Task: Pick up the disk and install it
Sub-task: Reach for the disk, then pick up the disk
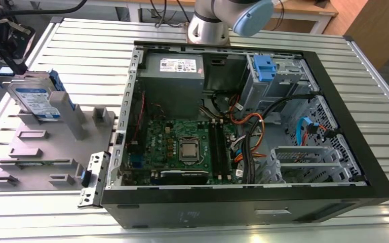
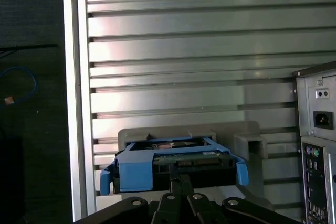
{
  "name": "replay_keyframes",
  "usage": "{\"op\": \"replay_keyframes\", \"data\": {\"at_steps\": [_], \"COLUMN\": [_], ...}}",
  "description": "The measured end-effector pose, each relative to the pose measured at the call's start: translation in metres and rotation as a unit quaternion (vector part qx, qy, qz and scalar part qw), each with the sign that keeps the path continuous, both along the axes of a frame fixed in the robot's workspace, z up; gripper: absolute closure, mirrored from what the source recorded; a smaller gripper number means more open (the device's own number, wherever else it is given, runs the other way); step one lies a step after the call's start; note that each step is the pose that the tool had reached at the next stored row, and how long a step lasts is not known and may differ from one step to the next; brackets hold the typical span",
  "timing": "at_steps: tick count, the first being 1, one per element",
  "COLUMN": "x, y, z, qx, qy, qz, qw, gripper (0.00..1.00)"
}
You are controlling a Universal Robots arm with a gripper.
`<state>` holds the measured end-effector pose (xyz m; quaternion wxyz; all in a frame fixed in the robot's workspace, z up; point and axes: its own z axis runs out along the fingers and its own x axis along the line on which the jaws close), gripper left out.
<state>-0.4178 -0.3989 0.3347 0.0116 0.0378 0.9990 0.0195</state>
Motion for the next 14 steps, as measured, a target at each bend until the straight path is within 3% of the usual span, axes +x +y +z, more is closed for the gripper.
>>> {"op": "replay_keyframes", "data": {"at_steps": [14], "x": [0.0000], "y": [0.0000], "z": [0.0025], "qx": [0.0000], "qy": [-0.0001], "qz": [0.000], "qw": [1.00000], "gripper": [0.89]}}
